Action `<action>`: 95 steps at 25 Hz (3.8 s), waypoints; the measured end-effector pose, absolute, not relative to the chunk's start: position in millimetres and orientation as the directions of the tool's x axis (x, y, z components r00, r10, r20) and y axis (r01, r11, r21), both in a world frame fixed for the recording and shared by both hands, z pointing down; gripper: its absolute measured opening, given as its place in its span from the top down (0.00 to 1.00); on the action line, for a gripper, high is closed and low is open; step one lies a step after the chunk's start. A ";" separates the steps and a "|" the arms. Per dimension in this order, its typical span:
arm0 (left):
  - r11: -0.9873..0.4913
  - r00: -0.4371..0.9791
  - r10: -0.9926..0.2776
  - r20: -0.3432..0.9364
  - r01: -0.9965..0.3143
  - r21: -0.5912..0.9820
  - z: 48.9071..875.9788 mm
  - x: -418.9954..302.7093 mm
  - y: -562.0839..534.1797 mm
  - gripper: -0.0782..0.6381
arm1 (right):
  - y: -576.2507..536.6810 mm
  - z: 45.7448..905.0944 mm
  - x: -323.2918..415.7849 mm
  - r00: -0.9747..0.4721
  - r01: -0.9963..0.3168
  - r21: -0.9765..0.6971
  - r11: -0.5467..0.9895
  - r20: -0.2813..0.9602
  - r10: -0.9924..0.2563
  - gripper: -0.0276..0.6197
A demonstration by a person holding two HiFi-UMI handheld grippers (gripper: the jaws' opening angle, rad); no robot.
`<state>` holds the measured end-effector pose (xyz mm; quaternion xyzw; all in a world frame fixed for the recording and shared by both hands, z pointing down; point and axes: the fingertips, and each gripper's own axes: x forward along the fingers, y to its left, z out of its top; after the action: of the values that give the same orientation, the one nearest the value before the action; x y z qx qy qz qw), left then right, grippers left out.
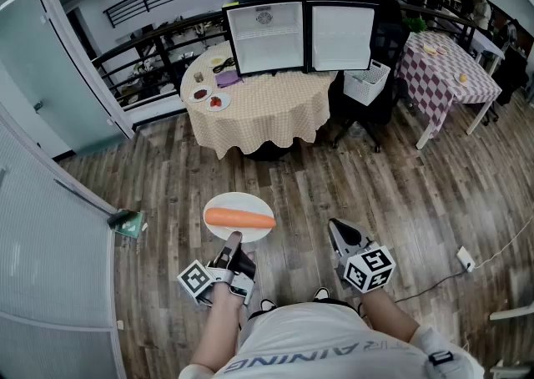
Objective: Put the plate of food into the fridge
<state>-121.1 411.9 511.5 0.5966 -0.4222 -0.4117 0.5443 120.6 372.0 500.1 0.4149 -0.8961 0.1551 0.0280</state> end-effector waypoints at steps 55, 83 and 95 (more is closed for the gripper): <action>-0.059 0.361 -0.932 -0.043 -0.034 0.998 514.8 -93.6 201.5 0.85 | 181.9 534.5 153.5 -0.626 -0.760 -0.362 0.540 0.182 -0.759 0.92; -0.034 0.355 -0.934 -0.028 -0.009 0.999 539.0 -218.4 20.9 0.86 | -11.5 535.5 -5.2 -0.687 -0.723 -0.319 0.613 0.231 -0.689 0.92; -0.022 0.302 -0.953 -0.013 -0.025 0.999 530.2 -199.8 -111.3 0.86 | -155.6 528.2 11.9 -0.728 -0.682 -0.325 0.655 0.219 -0.649 0.92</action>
<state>-199.8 -111.3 530.2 0.5820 -0.4203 -0.4149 0.5590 11.9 -155.6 528.2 0.3662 -0.9088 0.1958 0.0415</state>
